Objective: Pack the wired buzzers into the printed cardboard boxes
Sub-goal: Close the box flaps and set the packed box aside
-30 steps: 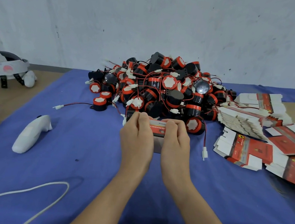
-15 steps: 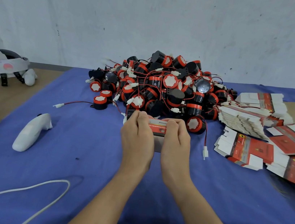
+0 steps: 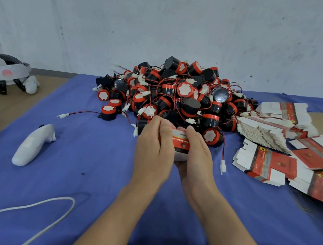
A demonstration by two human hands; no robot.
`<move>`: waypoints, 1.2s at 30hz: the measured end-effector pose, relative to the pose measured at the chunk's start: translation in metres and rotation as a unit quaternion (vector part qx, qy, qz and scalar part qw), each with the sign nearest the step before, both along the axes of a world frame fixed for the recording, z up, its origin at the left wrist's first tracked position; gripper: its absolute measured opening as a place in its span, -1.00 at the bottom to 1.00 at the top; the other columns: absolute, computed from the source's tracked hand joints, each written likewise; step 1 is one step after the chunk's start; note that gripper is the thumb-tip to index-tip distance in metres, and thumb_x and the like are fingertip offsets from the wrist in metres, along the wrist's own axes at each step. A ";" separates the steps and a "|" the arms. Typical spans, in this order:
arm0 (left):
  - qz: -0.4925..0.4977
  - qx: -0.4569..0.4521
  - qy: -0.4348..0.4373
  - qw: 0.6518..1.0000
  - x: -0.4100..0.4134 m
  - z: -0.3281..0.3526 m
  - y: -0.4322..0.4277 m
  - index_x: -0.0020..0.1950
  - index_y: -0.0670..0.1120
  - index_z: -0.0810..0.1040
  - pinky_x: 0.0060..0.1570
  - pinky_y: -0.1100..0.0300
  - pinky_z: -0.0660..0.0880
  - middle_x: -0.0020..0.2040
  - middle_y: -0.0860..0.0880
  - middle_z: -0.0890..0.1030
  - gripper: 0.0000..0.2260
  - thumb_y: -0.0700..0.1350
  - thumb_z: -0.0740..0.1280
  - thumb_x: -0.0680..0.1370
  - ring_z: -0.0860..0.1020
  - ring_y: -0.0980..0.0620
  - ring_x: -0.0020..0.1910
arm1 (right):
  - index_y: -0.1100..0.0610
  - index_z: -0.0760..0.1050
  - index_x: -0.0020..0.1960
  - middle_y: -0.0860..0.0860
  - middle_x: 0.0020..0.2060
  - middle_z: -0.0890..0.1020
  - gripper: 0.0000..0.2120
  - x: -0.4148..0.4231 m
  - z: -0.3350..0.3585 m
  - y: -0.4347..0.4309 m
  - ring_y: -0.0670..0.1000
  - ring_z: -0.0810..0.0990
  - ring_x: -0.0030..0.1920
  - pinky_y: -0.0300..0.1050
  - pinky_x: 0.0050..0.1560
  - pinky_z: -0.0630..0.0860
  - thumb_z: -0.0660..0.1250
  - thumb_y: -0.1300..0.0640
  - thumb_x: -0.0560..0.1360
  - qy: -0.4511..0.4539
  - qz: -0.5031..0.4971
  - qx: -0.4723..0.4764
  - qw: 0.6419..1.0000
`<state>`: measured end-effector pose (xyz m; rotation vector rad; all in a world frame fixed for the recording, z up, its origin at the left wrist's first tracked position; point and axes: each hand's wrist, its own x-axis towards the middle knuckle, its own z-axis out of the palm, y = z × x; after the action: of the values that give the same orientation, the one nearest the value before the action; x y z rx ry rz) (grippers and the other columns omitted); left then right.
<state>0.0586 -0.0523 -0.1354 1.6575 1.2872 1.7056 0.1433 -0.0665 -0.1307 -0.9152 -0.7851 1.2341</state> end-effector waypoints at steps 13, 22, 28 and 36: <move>0.042 0.022 0.002 0.999 -0.003 -0.001 0.007 -0.20 0.14 0.43 -0.35 0.14 0.58 -0.27 0.09 0.56 -0.73 0.20 0.03 0.56 0.60 0.11 -0.24 | 0.20 0.55 0.10 0.11 -0.10 0.68 -0.69 -0.009 -0.004 0.001 0.02 0.67 -0.10 -0.03 -0.02 0.61 0.19 -0.03 0.68 -0.006 0.001 -0.008 1.000; -0.187 -0.128 -0.089 0.970 -0.001 0.007 0.003 0.04 0.05 0.54 -0.18 0.38 0.56 -0.09 0.12 0.67 -0.83 0.07 0.21 0.68 0.65 0.20 -0.10 | 0.11 0.49 -0.05 -0.03 -0.21 0.62 -0.78 0.006 0.001 0.004 -0.06 0.60 -0.13 -0.09 0.01 0.57 0.21 0.01 0.69 -0.074 -0.078 0.060 0.992; -0.205 -0.146 -0.093 0.963 -0.004 0.005 0.001 0.08 0.00 0.54 -0.10 0.25 0.63 -0.06 0.08 0.70 -0.75 0.15 0.24 0.65 0.69 0.12 -0.05 | 0.14 0.48 -0.02 -0.15 -0.29 0.64 -0.81 0.012 0.001 0.002 -0.19 0.64 -0.24 -0.37 -0.26 0.52 0.28 0.02 0.66 -0.168 -0.071 0.118 0.976; -0.155 -0.109 -0.066 0.980 -0.006 0.003 0.004 0.03 -0.08 0.49 -0.26 0.34 0.57 -0.11 -0.03 0.64 -0.72 0.06 0.10 0.72 0.65 0.12 -0.16 | 0.13 0.40 -0.08 -0.22 -0.36 0.57 -0.76 0.010 -0.005 0.004 -0.24 0.56 -0.31 -0.38 -0.29 0.49 0.18 0.03 0.70 -0.173 -0.059 0.110 0.977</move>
<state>0.0528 -0.0485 -0.1321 1.4990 1.0491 1.4113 0.1532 -0.0622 -0.1354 -0.9914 -1.1031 0.8726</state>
